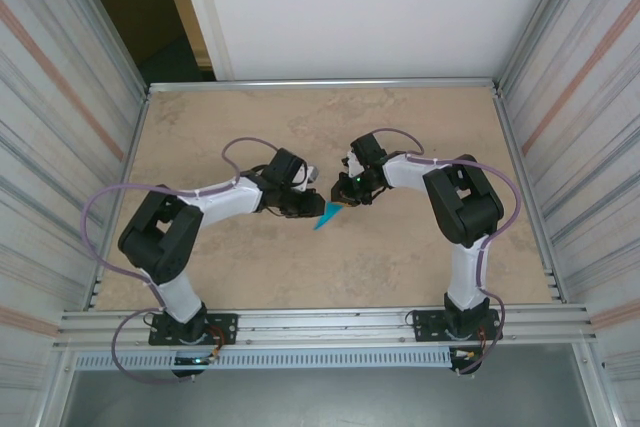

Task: Fold a paper plane with a square sheet of paper (pick it up from the middle)
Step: Fold the wing for the fifth time at the center of the table.

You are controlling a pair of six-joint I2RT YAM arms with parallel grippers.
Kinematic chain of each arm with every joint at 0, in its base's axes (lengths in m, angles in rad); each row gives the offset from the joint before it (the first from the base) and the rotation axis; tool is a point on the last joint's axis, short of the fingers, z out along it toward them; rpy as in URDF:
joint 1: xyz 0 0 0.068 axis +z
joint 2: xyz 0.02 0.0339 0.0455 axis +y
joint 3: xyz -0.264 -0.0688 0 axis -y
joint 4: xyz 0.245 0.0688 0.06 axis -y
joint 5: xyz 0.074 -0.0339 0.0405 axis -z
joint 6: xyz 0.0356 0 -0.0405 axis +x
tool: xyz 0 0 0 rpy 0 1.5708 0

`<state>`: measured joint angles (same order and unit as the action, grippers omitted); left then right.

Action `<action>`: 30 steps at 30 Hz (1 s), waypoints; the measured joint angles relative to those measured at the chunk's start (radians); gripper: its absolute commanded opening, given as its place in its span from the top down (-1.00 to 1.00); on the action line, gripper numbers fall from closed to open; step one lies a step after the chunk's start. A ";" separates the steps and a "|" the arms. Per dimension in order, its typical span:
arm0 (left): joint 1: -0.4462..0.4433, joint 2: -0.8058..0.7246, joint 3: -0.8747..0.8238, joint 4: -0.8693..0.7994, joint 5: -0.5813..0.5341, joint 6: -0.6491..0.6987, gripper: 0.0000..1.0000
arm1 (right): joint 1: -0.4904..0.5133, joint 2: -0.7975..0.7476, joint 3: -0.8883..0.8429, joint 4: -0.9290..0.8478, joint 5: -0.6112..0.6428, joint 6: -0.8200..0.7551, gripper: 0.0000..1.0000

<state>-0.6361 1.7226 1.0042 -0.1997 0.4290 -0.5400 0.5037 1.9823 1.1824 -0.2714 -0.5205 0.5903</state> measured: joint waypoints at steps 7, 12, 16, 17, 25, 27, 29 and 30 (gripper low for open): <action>-0.002 0.055 0.039 0.063 0.063 -0.034 0.74 | 0.000 0.002 0.003 -0.003 0.000 0.000 0.71; -0.006 0.115 0.061 0.082 0.089 -0.045 0.79 | 0.000 0.002 0.003 -0.003 -0.002 0.000 0.71; -0.006 0.145 0.061 0.085 0.098 -0.049 0.82 | 0.000 0.002 0.004 -0.003 -0.004 0.000 0.70; -0.006 0.151 0.061 0.085 0.098 -0.049 0.82 | 0.000 0.002 0.005 -0.004 -0.005 0.000 0.70; -0.006 0.178 0.061 0.084 0.095 -0.065 0.83 | 0.000 0.002 0.007 -0.014 -0.018 0.000 0.68; -0.006 0.181 0.061 0.082 0.094 -0.068 0.83 | 0.000 0.002 0.008 -0.015 -0.026 0.000 0.63; -0.006 0.182 0.061 0.080 0.092 -0.071 0.84 | -0.002 0.000 0.013 -0.016 -0.031 -0.002 0.59; -0.006 0.182 0.061 0.080 0.090 -0.071 0.84 | -0.005 -0.005 0.014 -0.016 -0.031 -0.004 0.56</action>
<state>-0.6418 1.9041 1.0657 -0.1192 0.5194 -0.6109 0.4992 1.9778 1.1969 -0.2878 -0.5514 0.5861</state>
